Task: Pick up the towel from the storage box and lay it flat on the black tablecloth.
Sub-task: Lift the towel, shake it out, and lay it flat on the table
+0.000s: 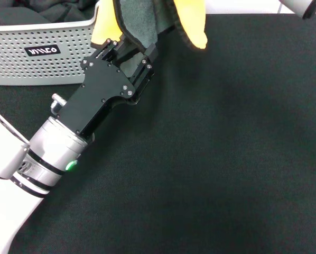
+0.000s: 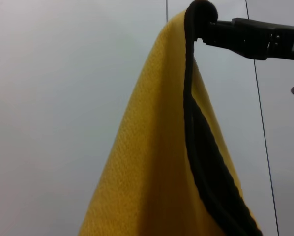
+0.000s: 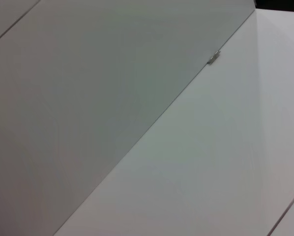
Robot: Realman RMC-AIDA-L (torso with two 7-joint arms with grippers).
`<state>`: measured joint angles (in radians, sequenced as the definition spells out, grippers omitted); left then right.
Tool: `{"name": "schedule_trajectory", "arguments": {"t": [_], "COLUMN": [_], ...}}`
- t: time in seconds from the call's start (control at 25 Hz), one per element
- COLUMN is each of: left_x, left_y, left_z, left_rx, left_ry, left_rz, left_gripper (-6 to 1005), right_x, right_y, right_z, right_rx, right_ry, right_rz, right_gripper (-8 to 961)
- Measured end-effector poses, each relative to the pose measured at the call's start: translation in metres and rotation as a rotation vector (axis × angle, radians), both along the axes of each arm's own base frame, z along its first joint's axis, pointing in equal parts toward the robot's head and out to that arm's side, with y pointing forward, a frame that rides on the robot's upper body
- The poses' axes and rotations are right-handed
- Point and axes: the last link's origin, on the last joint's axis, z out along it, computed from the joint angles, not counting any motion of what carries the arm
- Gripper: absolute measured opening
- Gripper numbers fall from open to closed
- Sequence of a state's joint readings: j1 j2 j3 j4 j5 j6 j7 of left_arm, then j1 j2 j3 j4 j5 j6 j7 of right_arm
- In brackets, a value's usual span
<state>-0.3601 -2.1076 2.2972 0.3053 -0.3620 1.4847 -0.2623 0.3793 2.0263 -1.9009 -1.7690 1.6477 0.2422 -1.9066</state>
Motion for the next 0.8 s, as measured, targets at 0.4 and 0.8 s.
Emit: {"name": "schedule_trajectory", "arguments": {"t": [0.4,0.8], "left_x": [-0.0005,-0.0009], "left_y": [-0.0004,-0.0011], "left_z": [0.0005,0.0016], "left_rx": [-0.013,-0.013], "left_ry": [-0.014,-0.014], "left_rz": [0.002,-0.003], "left_gripper": [504,280], "right_x": [-0.0008,-0.001], "right_y": [-0.0013,-0.0012], "right_z": [0.0001,0.0007], "right_rx": [-0.003,-0.001], "right_ry": [0.003,0.005], "right_rz": [0.003,0.003], "right_gripper": [54,55]}}
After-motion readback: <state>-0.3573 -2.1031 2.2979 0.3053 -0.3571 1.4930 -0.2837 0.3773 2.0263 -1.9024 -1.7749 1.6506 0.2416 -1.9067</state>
